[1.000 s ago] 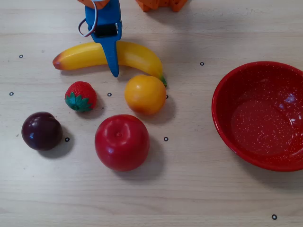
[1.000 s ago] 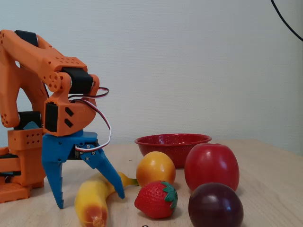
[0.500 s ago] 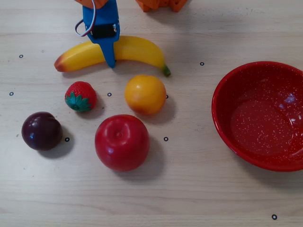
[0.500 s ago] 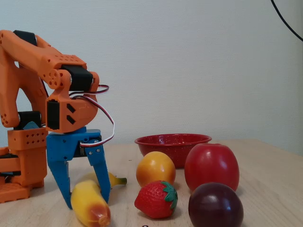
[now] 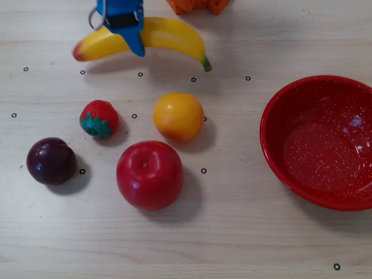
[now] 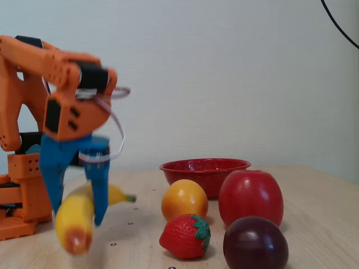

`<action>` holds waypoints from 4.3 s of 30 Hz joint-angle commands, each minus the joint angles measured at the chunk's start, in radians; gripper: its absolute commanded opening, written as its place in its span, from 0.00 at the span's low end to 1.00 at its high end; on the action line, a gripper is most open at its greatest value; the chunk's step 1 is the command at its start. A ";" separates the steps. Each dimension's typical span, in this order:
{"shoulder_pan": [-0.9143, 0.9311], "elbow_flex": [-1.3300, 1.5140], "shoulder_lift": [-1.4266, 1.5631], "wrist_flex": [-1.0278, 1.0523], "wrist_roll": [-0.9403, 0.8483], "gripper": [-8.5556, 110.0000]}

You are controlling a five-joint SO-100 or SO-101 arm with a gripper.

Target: Put the banana in the red bowl.

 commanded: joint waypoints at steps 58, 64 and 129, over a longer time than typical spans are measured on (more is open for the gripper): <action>1.318 -0.207 0.149 -0.839 -0.614 0.07; 1.290 -0.224 0.044 -0.861 -0.652 0.23; 0.715 0.851 1.408 -0.692 -0.676 0.07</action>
